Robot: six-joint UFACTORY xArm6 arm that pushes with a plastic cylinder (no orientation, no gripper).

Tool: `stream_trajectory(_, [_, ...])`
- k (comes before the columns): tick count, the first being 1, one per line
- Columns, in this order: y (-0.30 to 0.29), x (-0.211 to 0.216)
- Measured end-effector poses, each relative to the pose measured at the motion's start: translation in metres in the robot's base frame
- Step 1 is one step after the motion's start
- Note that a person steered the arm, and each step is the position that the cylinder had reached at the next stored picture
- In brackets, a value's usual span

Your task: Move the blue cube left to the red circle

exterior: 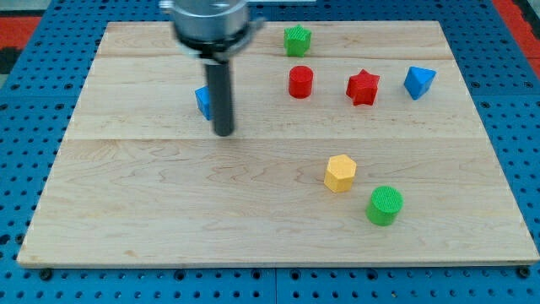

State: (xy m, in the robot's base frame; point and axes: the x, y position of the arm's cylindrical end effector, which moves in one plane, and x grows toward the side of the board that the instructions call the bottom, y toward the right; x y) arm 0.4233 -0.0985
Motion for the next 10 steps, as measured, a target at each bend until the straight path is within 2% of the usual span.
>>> stream_trajectory(1, [-0.015,-0.043])
stream_trajectory(2, [0.041,-0.064])
stream_trajectory(3, [0.031,-0.054])
stream_trajectory(4, [0.073,-0.033])
stream_trajectory(5, [0.127,-0.041])
stream_trajectory(6, [0.109,-0.069])
stream_trajectory(7, [0.079,-0.075])
stream_trajectory(8, [0.089,-0.046])
stream_trajectory(9, [0.056,-0.026])
stream_trajectory(10, [0.012,-0.046])
